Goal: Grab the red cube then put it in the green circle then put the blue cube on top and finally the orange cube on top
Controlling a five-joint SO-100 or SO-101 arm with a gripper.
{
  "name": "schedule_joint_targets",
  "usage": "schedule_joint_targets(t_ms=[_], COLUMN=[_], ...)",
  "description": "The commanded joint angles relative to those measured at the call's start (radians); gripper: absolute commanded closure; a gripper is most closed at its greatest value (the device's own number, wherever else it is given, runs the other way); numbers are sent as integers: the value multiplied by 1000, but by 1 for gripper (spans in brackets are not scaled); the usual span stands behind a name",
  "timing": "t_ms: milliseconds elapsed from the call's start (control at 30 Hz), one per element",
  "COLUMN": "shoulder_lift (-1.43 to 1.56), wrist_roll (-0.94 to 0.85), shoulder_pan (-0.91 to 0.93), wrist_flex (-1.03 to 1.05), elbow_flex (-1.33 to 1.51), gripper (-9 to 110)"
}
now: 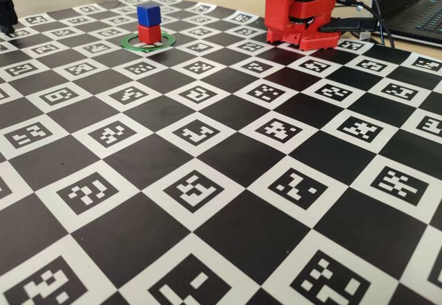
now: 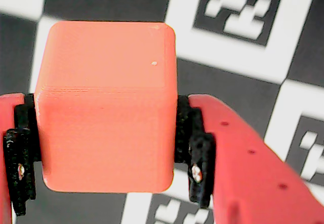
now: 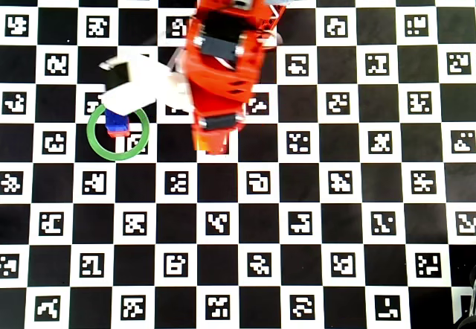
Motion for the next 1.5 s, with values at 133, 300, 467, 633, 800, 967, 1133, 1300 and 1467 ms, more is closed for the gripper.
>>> schedule_joint_targets(t_ms=[133, 300, 467, 633, 800, 967, 1133, 1300, 1467], shoulder_lift=[31, -44, -130, -189, -232, -285, -324, -341, -341], wrist_roll=[-232, -284, -308, -328, -322, -319, -316, -313, -311], shoulder_pan=[215, 290, 345, 377, 402, 426, 442, 449, 449], wrist_flex=[44, 54, 38, -2, -41, -100, -143, -163, -189], elbow_flex=[-40, -74, -86, -81, -61, -31, -29, -25, 17], gripper=[94, 94, 94, 94, 94, 94, 94, 94, 94])
